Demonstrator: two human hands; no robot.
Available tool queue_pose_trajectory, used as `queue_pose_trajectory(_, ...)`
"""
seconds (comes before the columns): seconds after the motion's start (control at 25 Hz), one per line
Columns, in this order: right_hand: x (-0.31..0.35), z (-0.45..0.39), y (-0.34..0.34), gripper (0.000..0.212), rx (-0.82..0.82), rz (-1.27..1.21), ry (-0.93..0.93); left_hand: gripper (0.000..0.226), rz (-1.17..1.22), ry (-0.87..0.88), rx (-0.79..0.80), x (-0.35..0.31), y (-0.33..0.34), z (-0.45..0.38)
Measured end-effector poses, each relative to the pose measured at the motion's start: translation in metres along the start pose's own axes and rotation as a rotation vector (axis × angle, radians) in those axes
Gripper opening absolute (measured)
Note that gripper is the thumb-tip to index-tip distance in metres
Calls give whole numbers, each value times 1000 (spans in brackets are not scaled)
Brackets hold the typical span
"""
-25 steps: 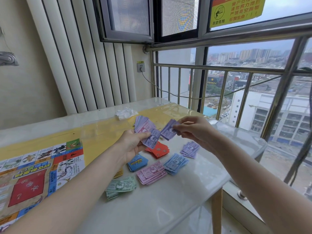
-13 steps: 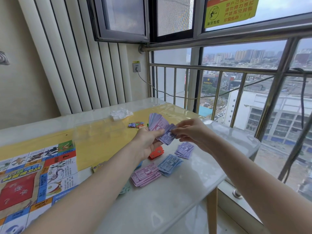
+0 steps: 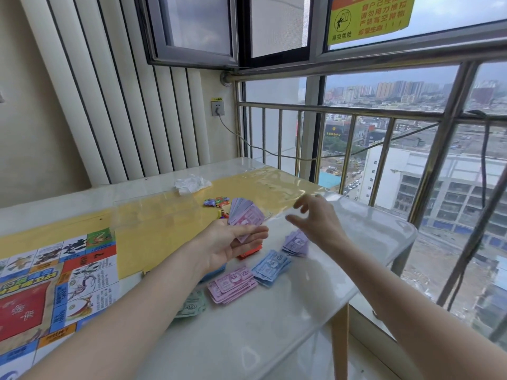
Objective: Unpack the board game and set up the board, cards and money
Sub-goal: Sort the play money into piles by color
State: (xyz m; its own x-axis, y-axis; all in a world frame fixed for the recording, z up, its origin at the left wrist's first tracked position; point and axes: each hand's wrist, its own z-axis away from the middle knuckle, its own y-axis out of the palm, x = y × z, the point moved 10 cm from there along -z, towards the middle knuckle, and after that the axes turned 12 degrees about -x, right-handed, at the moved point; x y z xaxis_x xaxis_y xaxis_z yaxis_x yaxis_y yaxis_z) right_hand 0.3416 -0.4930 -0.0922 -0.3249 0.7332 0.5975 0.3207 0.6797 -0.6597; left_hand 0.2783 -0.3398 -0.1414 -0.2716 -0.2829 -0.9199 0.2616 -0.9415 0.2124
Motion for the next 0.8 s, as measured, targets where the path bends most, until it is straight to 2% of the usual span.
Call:
queue_pose_trajectory(0.08, 30, 7, 16, 25, 186, -376, 43, 12, 15, -11, 33, 3, -1, 3)
queue_pose_trajectory(0.12, 42, 14, 23, 23, 262, -463, 51, 13, 9, -12, 57, 3, -2, 5)
queue_pose_trajectory(0.32, 68, 23, 32, 12, 317, -482, -57, 29, -49, -6, 221, -9, -11, 23)
queue_pose_trajectory(0.4, 77, 27, 36, 8, 373, -541, -72, 27, -87, 13, 233, -13, -21, 29)
queue_pose_trajectory(0.56, 91, 37, 47, 12, 473, -613, -97, 25, -134, 58, 166, -16, -43, 33)
queue_pose_trajectory(0.68, 92, 42, 52, 21, 525, -575, -105, 19, -137, 61, 104, -16, -55, 33)
queue_pose_trajectory(0.8, 83, 42, 49, 19, 532, -523, -80, 17, -120, 94, 7, -24, -74, 30)
